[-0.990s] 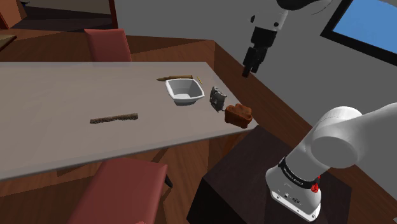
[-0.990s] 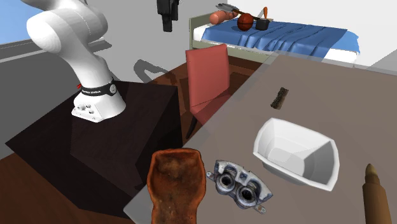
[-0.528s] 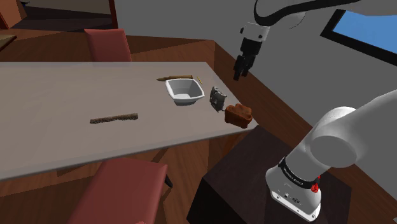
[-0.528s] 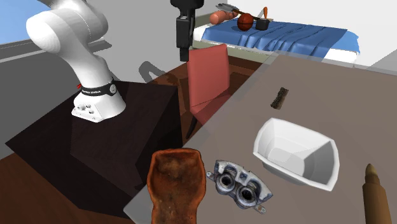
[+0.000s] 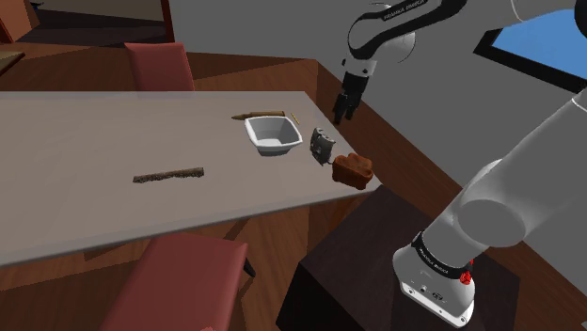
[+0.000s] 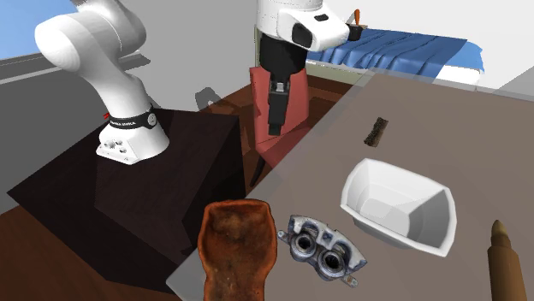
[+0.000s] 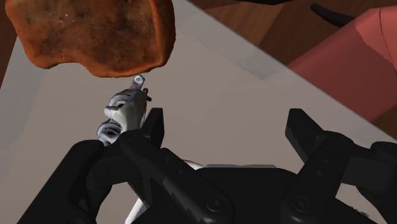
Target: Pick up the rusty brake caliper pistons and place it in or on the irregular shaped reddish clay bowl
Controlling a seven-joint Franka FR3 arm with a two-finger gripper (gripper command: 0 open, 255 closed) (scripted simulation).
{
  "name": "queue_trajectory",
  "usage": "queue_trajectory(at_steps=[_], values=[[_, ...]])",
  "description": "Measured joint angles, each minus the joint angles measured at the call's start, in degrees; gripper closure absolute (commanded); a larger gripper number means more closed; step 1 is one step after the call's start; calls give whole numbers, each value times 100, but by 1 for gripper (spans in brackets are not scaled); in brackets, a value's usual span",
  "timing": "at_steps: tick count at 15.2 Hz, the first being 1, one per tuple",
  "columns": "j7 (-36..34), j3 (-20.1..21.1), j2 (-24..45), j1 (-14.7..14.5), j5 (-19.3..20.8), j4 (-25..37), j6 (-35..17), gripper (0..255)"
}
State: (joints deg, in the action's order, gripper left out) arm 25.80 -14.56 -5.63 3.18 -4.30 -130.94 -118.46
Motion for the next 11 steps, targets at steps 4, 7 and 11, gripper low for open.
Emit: queue_trajectory(at_steps=[4,7,11], values=[[415,-127,844,91,-258,464,-298,0],[733,-165,1556,202,-507,919,-478,0],[1094,-149,2470,415,-804,1677,-536,0]])
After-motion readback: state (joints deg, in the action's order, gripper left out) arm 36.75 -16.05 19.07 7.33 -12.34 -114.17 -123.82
